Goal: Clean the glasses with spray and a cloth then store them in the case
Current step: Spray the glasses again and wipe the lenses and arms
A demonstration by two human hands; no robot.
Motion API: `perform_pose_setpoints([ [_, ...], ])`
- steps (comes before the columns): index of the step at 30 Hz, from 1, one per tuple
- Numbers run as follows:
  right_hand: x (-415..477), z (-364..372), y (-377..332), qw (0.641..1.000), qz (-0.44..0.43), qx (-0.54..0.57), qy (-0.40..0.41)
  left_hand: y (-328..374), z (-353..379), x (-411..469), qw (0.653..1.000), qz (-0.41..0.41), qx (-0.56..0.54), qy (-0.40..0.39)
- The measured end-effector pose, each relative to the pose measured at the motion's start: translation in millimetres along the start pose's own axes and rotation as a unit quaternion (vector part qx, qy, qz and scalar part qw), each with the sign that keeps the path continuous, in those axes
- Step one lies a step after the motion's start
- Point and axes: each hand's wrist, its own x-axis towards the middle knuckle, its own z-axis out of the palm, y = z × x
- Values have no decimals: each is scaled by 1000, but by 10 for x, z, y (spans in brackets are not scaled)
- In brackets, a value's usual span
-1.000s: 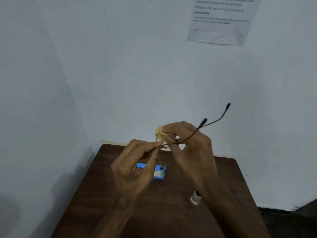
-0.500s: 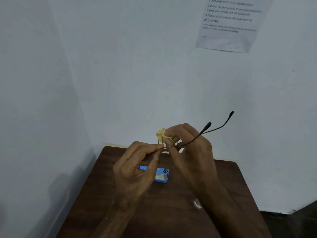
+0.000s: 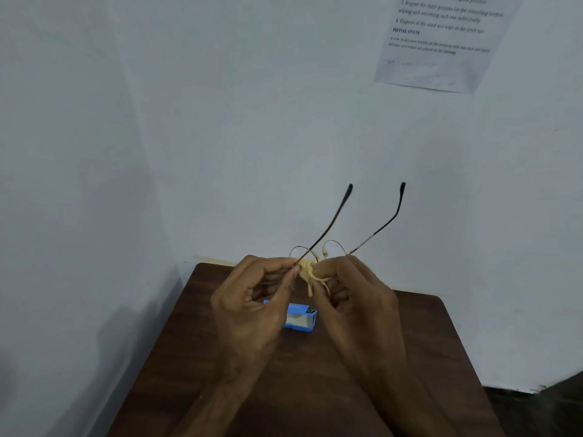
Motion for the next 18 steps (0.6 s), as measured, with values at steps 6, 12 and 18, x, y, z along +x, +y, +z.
perform_pose_setpoints([
  [6, -16, 81, -15, 996, -47, -69, 37, 74, 35, 14, 999, -33, -24, 4],
  [12, 44, -6, 127, 997, -21, -61, 32, 127, 77, -3, 999, -31, -24, 8],
  [18, 117, -35, 108, 999, -22, -25, -18, -31, 91, -24, 1000, -2, 13, -12],
])
